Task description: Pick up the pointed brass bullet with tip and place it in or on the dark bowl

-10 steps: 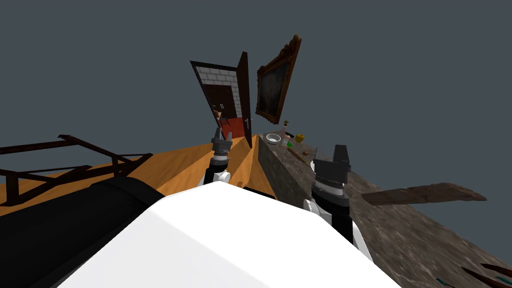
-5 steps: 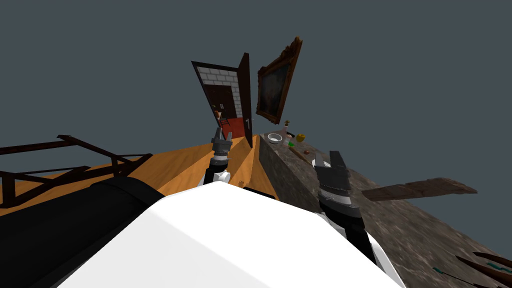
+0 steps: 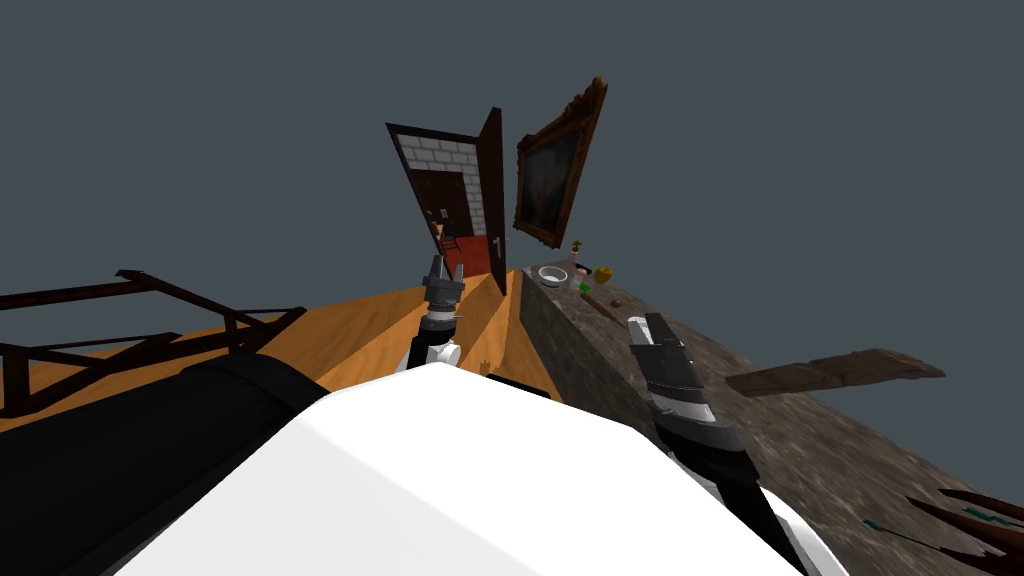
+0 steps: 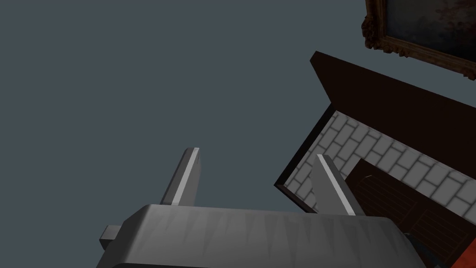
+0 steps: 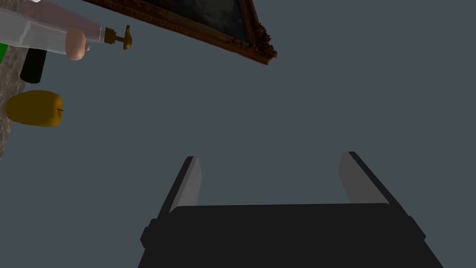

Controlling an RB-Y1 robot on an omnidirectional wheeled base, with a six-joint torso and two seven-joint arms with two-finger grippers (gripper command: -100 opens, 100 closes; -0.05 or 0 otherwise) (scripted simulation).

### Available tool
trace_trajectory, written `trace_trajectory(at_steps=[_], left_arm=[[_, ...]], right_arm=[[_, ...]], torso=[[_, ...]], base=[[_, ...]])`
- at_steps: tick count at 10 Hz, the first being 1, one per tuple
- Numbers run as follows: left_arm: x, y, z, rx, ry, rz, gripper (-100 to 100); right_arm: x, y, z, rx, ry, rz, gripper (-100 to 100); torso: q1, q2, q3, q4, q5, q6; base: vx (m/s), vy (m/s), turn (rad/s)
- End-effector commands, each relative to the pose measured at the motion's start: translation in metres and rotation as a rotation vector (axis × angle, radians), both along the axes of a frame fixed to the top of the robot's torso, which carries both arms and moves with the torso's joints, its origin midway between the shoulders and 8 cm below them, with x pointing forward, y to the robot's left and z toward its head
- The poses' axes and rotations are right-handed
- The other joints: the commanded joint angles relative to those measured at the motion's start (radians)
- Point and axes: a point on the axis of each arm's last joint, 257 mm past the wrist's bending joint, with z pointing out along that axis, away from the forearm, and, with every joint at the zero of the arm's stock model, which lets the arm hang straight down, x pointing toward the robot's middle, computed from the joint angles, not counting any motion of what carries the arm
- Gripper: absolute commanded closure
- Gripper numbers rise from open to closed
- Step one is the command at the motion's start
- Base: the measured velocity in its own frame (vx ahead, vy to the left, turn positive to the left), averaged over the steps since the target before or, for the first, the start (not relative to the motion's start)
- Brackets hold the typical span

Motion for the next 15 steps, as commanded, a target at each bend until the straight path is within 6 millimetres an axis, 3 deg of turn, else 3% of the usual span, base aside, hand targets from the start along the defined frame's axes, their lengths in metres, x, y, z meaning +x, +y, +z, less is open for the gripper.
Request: trace_trajectory(at_steps=[1, 2, 3, 4, 5, 8, 11, 15], left_arm=[[0.0, 0.0, 0.0, 0.0, 0.0, 0.0, 0], [0.0, 0.0, 0.0, 0.0, 0.0, 0.0, 0], [0.0, 0.0, 0.0, 0.0, 0.0, 0.0, 0], [0.0, 0.0, 0.0, 0.0, 0.0, 0.0, 0], [0.0, 0.0, 0.0, 0.0, 0.0, 0.0, 0], [0.0, 0.0, 0.0, 0.0, 0.0, 0.0, 0], [0.0, 0.0, 0.0, 0.0, 0.0, 0.0, 0], [0.0, 0.0, 0.0, 0.0, 0.0, 0.0, 0]], right_arm=[[-0.003, -0.004, -0.013, -0.023, 0.047, -0.002, -100], [-0.005, -0.012, -0.03, -0.057, 0.116, -0.012, -100], [-0.006, -0.012, -0.032, -0.061, 0.123, -0.01, -100], [-0.011, -0.023, -0.052, -0.098, 0.201, -0.025, -100], [-0.011, -0.022, -0.053, -0.102, 0.202, -0.021, -100], [-0.022, -0.046, -0.091, -0.187, 0.355, -0.052, -100], [-0.034, -0.06, -0.117, -0.243, 0.455, -0.065, -100], [-0.072, -0.11, -0.175, -0.407, 0.704, -0.122, -100]], torso=[[0.0, 0.0, 0.0, 0.0, 0.0, 0.0], [-0.001, -0.001, 0.0, 0.0, 0.0, 0.0], [-0.001, -0.001, 0.0, 0.0, 0.0, 0.0], [-0.001, -0.001, -0.001, 0.0, 0.0, 0.0], [-0.001, -0.001, -0.001, 0.0, 0.0, 0.0], [-0.001, -0.002, -0.001, 0.0, 0.0, 0.0], [-0.001, -0.003, -0.001, -0.001, 0.0, 0.0], [0.0, -0.005, -0.003, -0.001, 0.0, 0.0]], base=[[-0.015, 0.041, -0.003], [-0.01, 0.045, 0.007], [-0.008, 0.04, -0.004], [-0.011, 0.05, 0.017], [-0.009, 0.043, 0.006], [0.004, 0.052, 0.02], [0.009, 0.043, 0.023], [0.043, 0.054, 0.063]])
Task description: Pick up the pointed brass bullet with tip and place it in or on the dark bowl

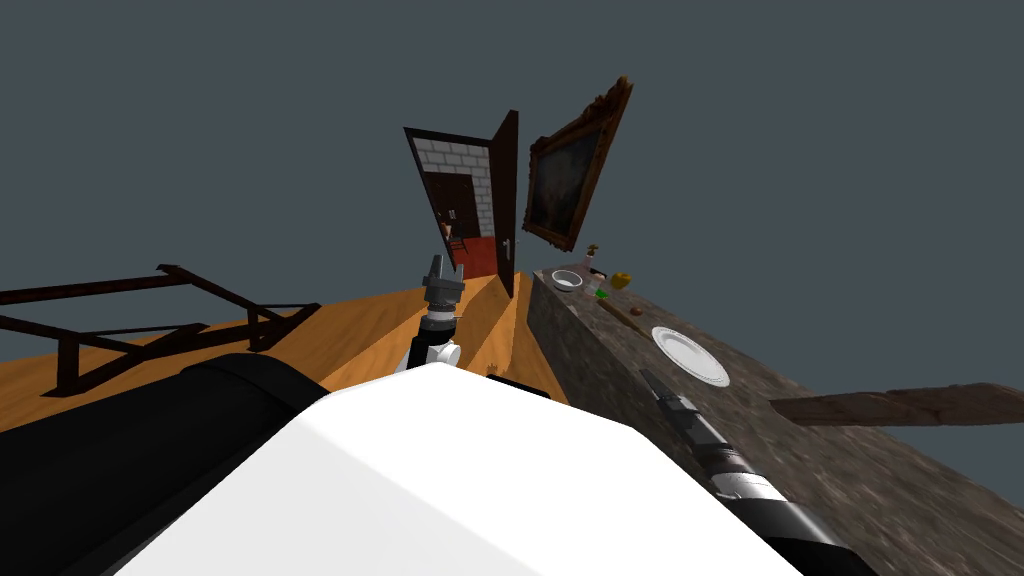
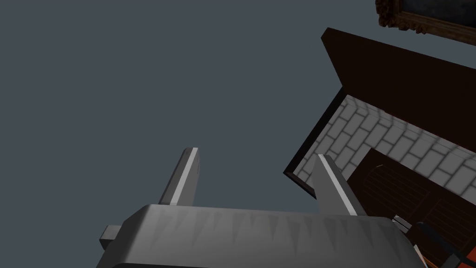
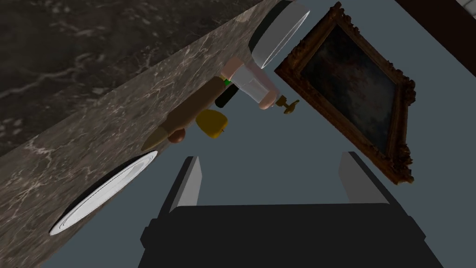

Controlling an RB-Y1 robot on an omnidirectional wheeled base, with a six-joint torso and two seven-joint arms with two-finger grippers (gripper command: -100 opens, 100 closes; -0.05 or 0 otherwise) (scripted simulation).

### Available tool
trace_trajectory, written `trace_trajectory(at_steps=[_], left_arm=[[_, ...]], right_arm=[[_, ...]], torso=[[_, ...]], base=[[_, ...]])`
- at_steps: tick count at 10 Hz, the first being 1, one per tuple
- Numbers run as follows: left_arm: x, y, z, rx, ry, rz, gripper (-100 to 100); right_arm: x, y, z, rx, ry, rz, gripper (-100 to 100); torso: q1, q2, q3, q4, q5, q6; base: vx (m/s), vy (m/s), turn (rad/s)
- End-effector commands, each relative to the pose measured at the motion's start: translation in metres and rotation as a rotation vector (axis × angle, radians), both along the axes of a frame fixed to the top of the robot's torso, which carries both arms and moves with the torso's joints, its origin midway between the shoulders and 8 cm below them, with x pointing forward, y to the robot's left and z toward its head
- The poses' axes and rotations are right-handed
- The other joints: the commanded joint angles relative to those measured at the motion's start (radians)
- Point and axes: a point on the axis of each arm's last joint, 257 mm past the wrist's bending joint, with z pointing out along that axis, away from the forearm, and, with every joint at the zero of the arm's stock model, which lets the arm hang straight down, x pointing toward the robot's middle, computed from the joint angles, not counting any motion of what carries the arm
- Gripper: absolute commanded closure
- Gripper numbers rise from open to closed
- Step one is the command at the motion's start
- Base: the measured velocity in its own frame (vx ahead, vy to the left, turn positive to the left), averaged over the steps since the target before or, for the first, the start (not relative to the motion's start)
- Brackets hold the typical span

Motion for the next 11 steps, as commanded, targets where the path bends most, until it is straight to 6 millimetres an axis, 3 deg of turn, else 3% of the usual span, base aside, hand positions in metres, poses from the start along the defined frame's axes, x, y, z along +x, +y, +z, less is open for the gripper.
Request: trace_trajectory(at_steps=[1, 2, 3, 4, 5, 6, 7, 9, 10, 11], left_arm=[[0.0, 0.0, 0.0, 0.0, 0.0, 0.0, 0], [0.0, 0.0, 0.0, 0.0, 0.0, 0.0, 0], [0.0, 0.0, 0.0, 0.0, 0.0, 0.0, 0], [0.0, 0.0, 0.0, 0.0, 0.0, 0.0, 0], [0.0, 0.0, 0.0, 0.0, 0.0, 0.0, 0], [0.0, 0.0, 0.0, 0.0, 0.0, 0.0, 0], [0.0, 0.0, 0.0, 0.0, 0.0, 0.0, 0], [0.0, 0.0, 0.0, 0.0, 0.0, 0.0, 0], [0.0, 0.0, 0.0, 0.0, 0.0, 0.0, 0], [0.0, 0.0, 0.0, 0.0, 0.0, 0.0, 0]], right_arm=[[-0.008, -0.011, -0.013, -0.035, 0.053, -0.007, -100], [-0.021, -0.03, -0.028, -0.094, 0.127, -0.022, -100], [-0.024, -0.03, -0.03, -0.096, 0.137, -0.02, -100], [-0.04, -0.048, -0.044, -0.159, 0.214, -0.028, -100], [-0.042, -0.048, -0.046, -0.158, 0.219, -0.03, -100], [-0.056, -0.067, -0.058, -0.222, 0.291, -0.035, -100], [-0.06, -0.067, -0.059, -0.222, 0.3, -0.037, -100], [-0.098, -0.105, -0.08, -0.346, 0.445, -0.05, -100], [-0.099, -0.105, -0.081, -0.351, 0.453, -0.041, -100], [-0.118, -0.123, -0.089, -0.416, 0.526, -0.037, -100]], torso=[[0.0, 0.0, 0.0, 0.0, 0.0, 0.0], [-0.001, 0.0, 0.0, 0.0, 0.0, 0.0], [-0.001, 0.0, 0.0, 0.0, 0.0, 0.0], [-0.001, 0.0, 0.0, 0.0, 0.0, 0.0], [-0.001, -0.001, 0.0, 0.0, 0.0, 0.0], [-0.002, -0.001, 0.0, 0.0, 0.0, 0.0], [-0.002, -0.002, -0.001, 0.0, 0.0, 0.0], [-0.002, -0.003, -0.002, -0.001, 0.0, 0.0], [-0.003, -0.006, -0.004, -0.001, -0.001, 0.0], [-0.003, -0.006, -0.004, -0.001, -0.001, 0.0]], base=[[0.046, 0.033, 0.039], [0.059, 0.045, 0.077], [0.056, 0.026, 0.049], [0.064, 0.032, 0.134], [0.06, 0.016, 0.042], [0.084, 0.023, 0.085], [0.08, 0.01, 0.065], [0.127, 0.008, 0.165], [0.144, 0.001, 0.072], [0.136, 0.005, 0.125]])
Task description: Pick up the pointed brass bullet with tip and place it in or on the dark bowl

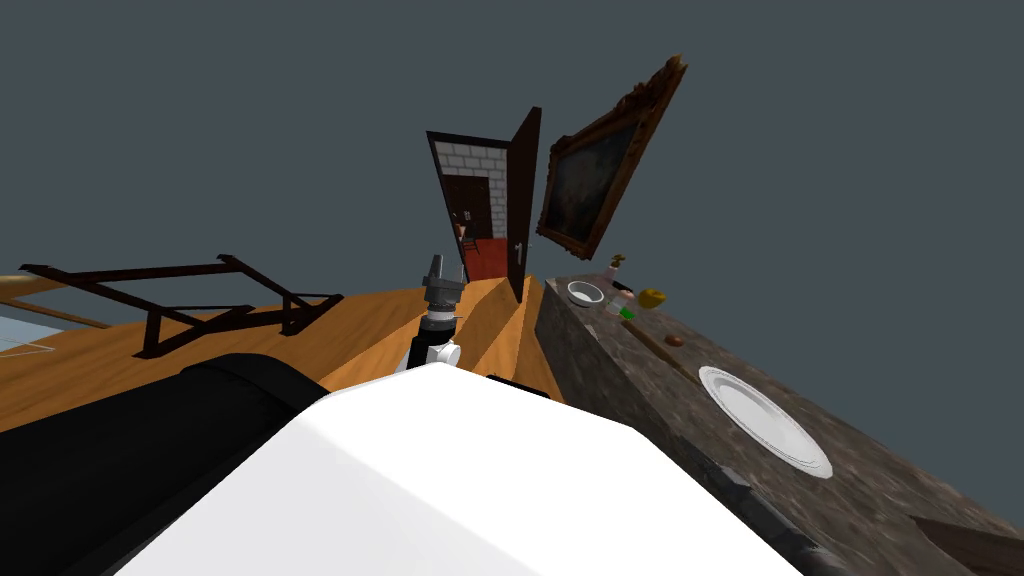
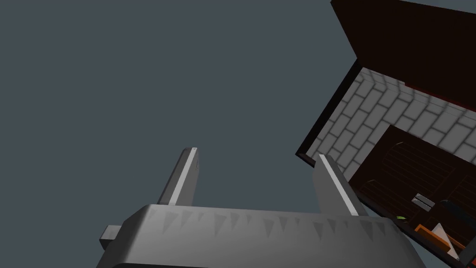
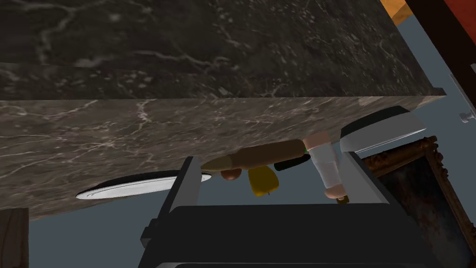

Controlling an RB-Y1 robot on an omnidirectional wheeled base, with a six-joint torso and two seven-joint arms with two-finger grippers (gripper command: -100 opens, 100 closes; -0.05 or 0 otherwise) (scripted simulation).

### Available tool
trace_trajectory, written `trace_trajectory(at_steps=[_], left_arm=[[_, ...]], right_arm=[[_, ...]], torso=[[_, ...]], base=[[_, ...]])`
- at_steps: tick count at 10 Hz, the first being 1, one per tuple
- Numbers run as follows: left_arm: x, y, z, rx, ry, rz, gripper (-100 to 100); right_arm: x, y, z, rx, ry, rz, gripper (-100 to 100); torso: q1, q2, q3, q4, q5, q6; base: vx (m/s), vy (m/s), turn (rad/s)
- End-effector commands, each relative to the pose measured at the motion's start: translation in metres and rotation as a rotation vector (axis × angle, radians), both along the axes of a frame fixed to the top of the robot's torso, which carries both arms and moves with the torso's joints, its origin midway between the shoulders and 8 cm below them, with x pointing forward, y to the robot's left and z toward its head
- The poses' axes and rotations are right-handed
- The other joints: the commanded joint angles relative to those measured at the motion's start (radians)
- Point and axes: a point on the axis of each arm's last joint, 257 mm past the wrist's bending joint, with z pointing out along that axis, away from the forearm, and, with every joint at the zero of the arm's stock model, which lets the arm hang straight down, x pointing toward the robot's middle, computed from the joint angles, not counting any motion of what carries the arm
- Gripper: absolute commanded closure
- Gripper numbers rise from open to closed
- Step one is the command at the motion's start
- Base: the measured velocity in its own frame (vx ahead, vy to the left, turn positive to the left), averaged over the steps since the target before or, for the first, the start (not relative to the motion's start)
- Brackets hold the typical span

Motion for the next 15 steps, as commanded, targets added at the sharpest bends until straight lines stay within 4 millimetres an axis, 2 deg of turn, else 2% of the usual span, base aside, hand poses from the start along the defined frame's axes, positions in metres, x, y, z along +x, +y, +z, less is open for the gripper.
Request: trace_trajectory(at_steps=[1, 3, 4, 6, 7, 10, 11, 15], left_arm=[[0.0, 0.0, 0.0, 0.0, 0.0, 0.0, 0], [0.0, 0.0, 0.0, 0.0, 0.0, 0.0, 0], [0.0, 0.0, 0.0, 0.0, 0.0, 0.0, 0], [0.0, 0.0, 0.0, 0.0, 0.0, 0.0, 0], [0.0, 0.0, 0.0, 0.0, 0.0, 0.0, 0], [0.0, 0.0, 0.0, 0.0, 0.0, 0.0, 0], [0.0, 0.0, 0.0, 0.0, 0.0, 0.0, 0], [0.0, 0.0, 0.0, 0.0, 0.0, 0.0, 0]], right_arm=[[-0.01, -0.014, -0.006, -0.035, 0.041, 0.002, -100], [-0.05, -0.048, -0.017, -0.149, 0.18, 0.015, -100], [-0.049, -0.048, -0.017, -0.152, 0.185, 0.024, -100], [-0.082, -0.078, -0.023, -0.259, 0.31, 0.057, -100], [-0.084, -0.078, -0.024, -0.259, 0.319, 0.06, -100], [-0.132, -0.114, -0.026, -0.389, 0.494, 0.131, -100], [-0.131, -0.114, -0.027, -0.389, 0.495, 0.135, -100], [-0.179, -0.139, -0.029, -0.491, 0.673, 0.249, -100]], torso=[[0.0, 0.0, 0.0, 0.0, 0.0, 0.0], [0.0, 0.002, 0.001, 0.001, 0.0, 0.0], [-0.002, -0.001, -0.001, 0.0, -0.001, 0.0], [-0.002, -0.001, -0.001, 0.0, 0.0, 0.0], [-0.001, -0.004, -0.002, -0.001, 0.0, 0.0], [-0.002, -0.003, -0.002, -0.001, 0.0, 0.0], [-0.002, -0.005, -0.003, -0.001, -0.001, 0.0], [-0.002, -0.004, -0.003, -0.001, -0.001, 0.0]], base=[[0.098, -0.013, 0.072], [0.14, -0.016, 0.22], [0.148, -0.052, 0.066], [0.179, -0.021, 0.173], [0.178, -0.033, 0.096], [0.18, -0.04, 0.238], [0.157, -0.054, 0.046], [0.183, -0.058, 0.196]])
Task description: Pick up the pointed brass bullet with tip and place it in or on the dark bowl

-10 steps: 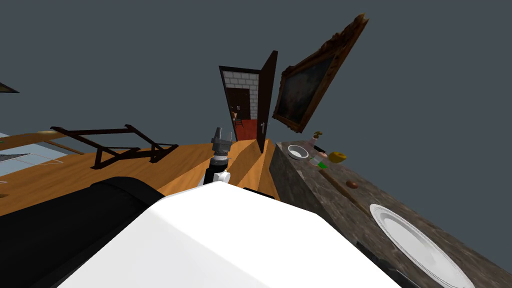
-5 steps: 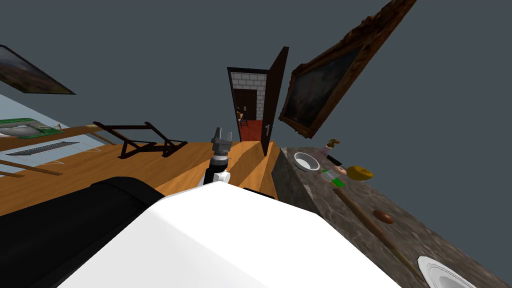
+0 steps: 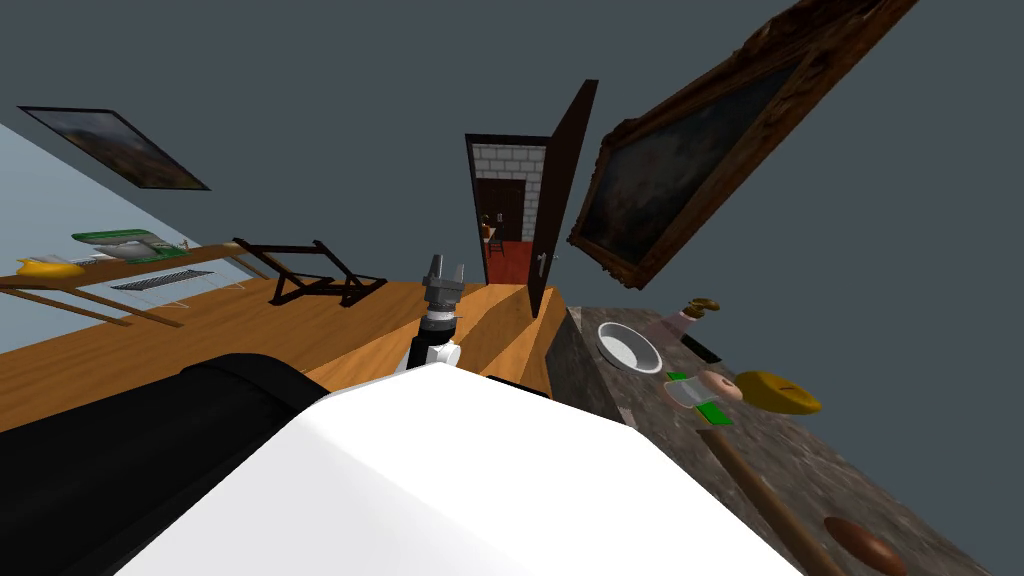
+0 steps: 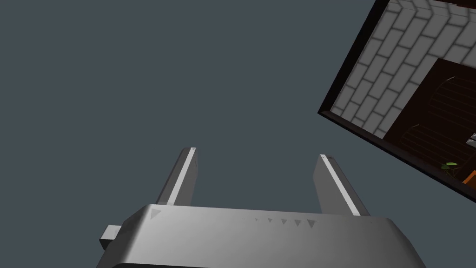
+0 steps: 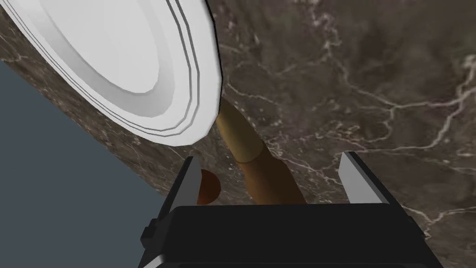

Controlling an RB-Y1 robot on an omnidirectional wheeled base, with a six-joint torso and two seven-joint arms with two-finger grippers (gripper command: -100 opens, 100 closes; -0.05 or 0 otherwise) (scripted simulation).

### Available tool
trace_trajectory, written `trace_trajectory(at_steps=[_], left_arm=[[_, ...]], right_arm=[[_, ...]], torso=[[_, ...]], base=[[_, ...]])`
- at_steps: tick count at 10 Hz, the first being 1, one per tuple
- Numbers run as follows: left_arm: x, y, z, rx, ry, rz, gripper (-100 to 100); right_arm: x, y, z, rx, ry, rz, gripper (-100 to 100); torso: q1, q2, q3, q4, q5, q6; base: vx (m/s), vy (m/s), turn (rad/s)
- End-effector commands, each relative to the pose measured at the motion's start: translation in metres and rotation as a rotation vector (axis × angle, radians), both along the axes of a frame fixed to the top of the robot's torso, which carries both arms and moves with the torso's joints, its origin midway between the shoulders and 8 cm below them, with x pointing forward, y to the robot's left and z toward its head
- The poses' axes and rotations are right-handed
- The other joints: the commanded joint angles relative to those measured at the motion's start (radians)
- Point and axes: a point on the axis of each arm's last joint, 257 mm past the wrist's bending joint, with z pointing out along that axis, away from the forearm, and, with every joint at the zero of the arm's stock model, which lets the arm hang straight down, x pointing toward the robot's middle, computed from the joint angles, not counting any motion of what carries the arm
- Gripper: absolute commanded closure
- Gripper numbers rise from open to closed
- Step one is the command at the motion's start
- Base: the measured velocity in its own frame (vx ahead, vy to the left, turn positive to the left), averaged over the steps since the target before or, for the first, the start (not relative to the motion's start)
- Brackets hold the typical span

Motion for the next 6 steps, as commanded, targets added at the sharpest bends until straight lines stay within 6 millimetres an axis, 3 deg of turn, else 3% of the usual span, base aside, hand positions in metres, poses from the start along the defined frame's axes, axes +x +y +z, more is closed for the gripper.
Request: trace_trajectory(at_steps=[1, 3, 5, 6], left_arm=[[0.0, 0.0, 0.0, 0.0, 0.0, 0.0, 0], [0.0, 0.0, 0.0, 0.0, 0.0, 0.0, 0], [0.0, 0.0, 0.0, 0.0, 0.0, 0.0, 0], [0.0, 0.0, 0.0, 0.0, 0.0, 0.0, 0]], right_arm=[[-0.021, -0.003, -0.002, -0.017, 0.067, 0.038, -100], [-0.044, 0.004, -0.009, -0.002, 0.15, 0.087, -100], [-0.054, 0.016, -0.015, 0.03, 0.182, 0.108, -100], [-0.051, 0.012, -0.013, 0.018, 0.17, 0.101, -100]], torso=[[0.0, 0.0, 0.0, 0.0, 0.0, 0.0], [0.001, 0.004, 0.002, 0.001, 0.0, 0.0], [0.003, 0.005, 0.003, 0.001, 0.001, 0.001], [0.005, 0.007, 0.004, 0.002, 0.001, 0.001]], base=[[0.207, -0.072, 0.167], [0.151, -0.072, 0.208], [0.12, -0.038, 0.082], [0.042, -0.01, 0.011]])
